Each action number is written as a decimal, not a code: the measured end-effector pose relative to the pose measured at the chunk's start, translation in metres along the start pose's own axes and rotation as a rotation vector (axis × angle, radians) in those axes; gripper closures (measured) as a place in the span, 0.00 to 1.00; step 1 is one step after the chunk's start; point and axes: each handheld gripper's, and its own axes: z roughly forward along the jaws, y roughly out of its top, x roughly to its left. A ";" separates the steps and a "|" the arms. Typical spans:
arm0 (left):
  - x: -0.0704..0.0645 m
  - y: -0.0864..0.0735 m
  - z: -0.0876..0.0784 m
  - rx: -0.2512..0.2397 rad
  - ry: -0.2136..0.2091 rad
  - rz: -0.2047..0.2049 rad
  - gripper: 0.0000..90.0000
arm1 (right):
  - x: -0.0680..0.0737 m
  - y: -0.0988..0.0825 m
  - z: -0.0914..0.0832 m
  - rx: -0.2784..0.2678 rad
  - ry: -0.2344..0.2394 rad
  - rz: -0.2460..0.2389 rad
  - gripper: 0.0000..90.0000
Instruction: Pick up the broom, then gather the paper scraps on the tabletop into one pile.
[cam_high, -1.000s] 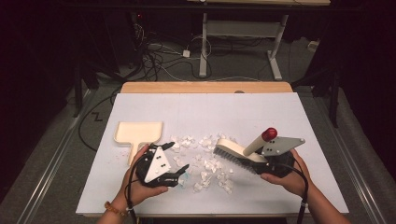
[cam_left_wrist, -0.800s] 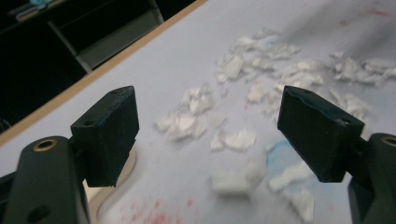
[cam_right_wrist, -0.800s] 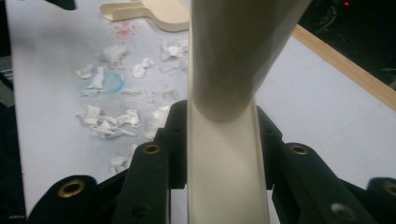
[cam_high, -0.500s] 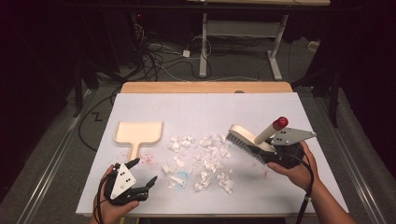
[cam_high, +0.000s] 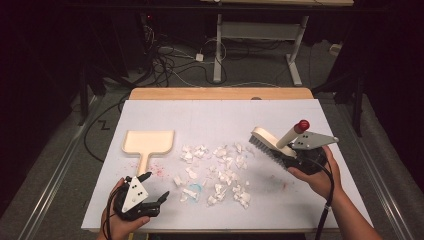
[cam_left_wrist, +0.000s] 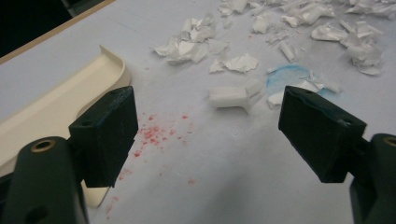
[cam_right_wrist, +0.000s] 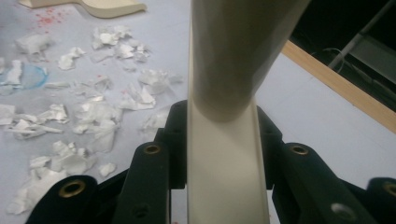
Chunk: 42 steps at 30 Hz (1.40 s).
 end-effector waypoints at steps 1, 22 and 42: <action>0.000 0.000 0.000 0.001 -0.001 0.002 0.21 | -0.001 -0.001 0.001 0.002 0.002 0.000 0.76; 0.000 -0.001 0.000 0.011 -0.013 0.004 0.20 | -0.012 0.004 0.049 0.083 -0.087 -0.029 0.76; -0.002 -0.001 0.001 0.021 -0.012 0.014 0.20 | 0.023 0.020 0.114 0.170 -0.037 -0.050 0.76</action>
